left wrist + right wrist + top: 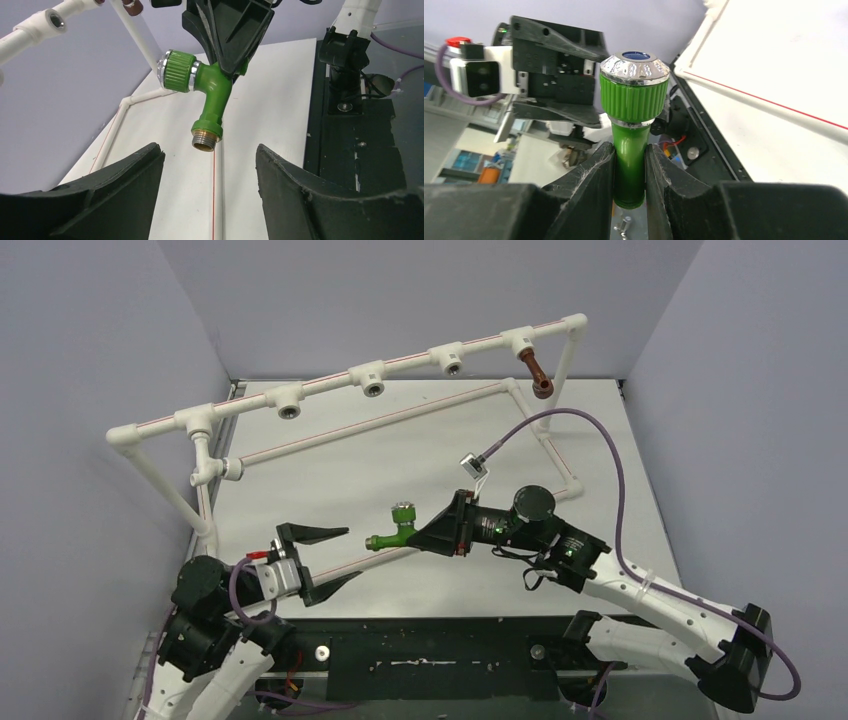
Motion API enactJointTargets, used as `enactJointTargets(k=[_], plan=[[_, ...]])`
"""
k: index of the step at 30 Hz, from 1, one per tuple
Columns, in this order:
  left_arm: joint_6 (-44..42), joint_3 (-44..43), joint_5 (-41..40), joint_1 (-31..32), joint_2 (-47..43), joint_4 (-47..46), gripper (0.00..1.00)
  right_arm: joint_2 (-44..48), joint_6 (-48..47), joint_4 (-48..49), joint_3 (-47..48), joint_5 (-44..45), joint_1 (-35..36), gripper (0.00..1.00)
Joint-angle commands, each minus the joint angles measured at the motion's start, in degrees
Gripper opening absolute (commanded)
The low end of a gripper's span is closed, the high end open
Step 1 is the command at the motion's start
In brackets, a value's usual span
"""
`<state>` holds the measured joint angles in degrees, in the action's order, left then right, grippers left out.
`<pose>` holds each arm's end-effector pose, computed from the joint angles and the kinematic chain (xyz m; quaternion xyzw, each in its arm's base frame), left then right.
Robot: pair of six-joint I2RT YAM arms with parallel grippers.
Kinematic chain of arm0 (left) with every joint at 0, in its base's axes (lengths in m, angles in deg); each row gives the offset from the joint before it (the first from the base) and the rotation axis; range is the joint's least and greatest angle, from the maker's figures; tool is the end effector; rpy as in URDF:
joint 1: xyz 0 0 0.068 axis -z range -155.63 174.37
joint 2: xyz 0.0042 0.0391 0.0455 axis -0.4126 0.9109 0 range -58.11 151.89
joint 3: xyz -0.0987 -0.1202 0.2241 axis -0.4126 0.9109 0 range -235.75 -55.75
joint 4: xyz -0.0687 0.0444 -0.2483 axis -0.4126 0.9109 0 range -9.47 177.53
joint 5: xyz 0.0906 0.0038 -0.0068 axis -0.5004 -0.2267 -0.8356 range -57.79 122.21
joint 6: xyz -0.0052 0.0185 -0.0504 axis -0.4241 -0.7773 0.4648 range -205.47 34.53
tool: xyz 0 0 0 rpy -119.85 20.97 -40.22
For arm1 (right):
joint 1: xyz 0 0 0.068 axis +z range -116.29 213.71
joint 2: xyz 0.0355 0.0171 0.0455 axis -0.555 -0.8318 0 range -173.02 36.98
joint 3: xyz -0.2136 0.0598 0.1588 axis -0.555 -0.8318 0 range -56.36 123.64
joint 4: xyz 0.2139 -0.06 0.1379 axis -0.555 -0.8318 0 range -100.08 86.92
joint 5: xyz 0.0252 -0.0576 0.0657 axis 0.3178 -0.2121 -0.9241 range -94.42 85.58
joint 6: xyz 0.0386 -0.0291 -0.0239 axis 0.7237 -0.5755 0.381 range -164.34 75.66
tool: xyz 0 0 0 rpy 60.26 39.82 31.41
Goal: Install the water faucets
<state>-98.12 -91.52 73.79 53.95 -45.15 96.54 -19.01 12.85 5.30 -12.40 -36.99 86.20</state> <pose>0.0451 -0.0527 0.3348 0.4712 0.4833 -0.3360 0.6569 0.1239 0.1928 0.3333 -0.1630 0.7073 0.6547 0.2111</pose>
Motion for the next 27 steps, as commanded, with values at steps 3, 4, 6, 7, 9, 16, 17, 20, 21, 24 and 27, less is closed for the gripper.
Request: enactJointTargets(k=[3,4,6,7,9,16,17,20,21,24,27], plan=[[4.5,-6.2,-3.9,-0.1,1.5,2.2,0.67,3.5,-10.4,-10.3,5.9,7.8,-0.6,0.0],[5.5,-7.0,-4.7,-0.1,2.4,2.4,0.68,3.7,-11.8,-12.0,6.2,8.8,-0.6,0.0],[8.8,-9.5,-7.9,-0.1,5.3,3.1,0.7,4.1,-14.5,-15.0,6.9,11.5,-0.8,0.0],[10.0,-10.9,-9.3,-0.1,6.9,4.1,0.7,4.3,-15.8,-16.4,7.3,12.8,-0.9,0.0],[11.8,-13.8,-12.9,-0.1,9.8,6.0,0.69,4.6,-18.4,-19.0,7.6,15.6,-0.9,0.0],[18.3,-27.4,-30.3,-0.1,19.0,11.2,0.62,7.3,-23.3,-22.9,6.8,24.2,-1.3,0.0],[18.3,-30.1,-31.7,-0.1,20.6,12.6,0.61,7.6,-23.5,-22.7,6.5,24.4,-1.5,0.0],[18.0,-38.3,-35.4,-0.1,25.6,17.4,0.61,8.0,-23.8,-22.5,6.2,24.4,-1.9,0.0],[17.8,-40.7,-36.2,-0.1,27.4,18.6,0.61,8.1,-23.9,-22.3,6.2,24.4,-2.2,0.0],[17.4,-46.6,-39.2,0.0,31.4,20.6,0.61,8.2,-23.8,-21.1,5.6,24.2,-2.5,0.0],[17.7,-52.1,-47.7,-0.1,35.2,22.8,0.6,8.0,-23.4,-19.2,4.6,23.3,-2.7,0.0]])
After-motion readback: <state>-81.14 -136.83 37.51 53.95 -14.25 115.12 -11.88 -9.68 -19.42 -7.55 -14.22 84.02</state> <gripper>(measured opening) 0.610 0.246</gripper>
